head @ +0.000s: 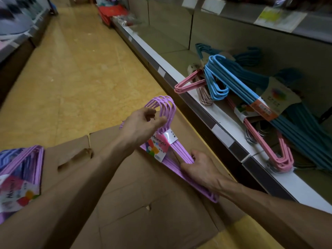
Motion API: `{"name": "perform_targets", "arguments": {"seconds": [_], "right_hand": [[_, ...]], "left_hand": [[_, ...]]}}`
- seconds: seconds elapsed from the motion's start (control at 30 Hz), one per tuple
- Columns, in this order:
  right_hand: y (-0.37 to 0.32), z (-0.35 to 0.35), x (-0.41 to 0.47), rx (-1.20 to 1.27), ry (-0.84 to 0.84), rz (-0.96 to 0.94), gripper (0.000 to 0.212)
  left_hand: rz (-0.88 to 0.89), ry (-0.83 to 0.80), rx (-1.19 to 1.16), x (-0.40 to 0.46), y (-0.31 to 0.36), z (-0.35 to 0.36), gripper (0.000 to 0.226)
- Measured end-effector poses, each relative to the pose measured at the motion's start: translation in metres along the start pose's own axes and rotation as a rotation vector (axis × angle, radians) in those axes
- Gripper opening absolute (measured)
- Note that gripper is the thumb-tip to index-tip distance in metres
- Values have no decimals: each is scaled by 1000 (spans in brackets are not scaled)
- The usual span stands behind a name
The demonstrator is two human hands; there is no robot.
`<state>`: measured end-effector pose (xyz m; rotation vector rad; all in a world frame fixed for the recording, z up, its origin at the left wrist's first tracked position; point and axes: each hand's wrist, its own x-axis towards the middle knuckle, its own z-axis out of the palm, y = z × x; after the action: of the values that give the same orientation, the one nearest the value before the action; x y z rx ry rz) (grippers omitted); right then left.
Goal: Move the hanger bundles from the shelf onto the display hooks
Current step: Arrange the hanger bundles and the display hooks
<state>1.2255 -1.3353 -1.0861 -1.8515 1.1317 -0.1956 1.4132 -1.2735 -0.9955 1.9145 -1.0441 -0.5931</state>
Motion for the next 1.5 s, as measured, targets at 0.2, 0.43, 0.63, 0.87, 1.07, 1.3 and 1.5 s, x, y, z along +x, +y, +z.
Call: {"name": "perform_targets", "arguments": {"seconds": [0.2,0.43,0.63,0.87,1.07,1.3,1.5], "right_hand": [[-28,31,-24,98,-104,-114,21],[-62,49,-36,407,-391,-90,50],[-95,62,-32,740,-838,69,37],[-123,104,-28,790,-1188,93,46],[-141,155,-22,588,-1078,-54,39],[-158,214,-26,502,-936,-108,24],[-164,261,-23,354,-862,-136,22]], "left_hand": [[14,88,23,-6,-2,-11,34],[43,234,15,-9,-14,-47,21],[25,158,-246,-24,-32,-88,24],[41,134,-275,-49,-40,-131,20],[-40,161,94,-67,-54,-178,12],[-185,225,609,-85,-77,-239,77],[-127,157,782,-99,-116,-269,77]]}}
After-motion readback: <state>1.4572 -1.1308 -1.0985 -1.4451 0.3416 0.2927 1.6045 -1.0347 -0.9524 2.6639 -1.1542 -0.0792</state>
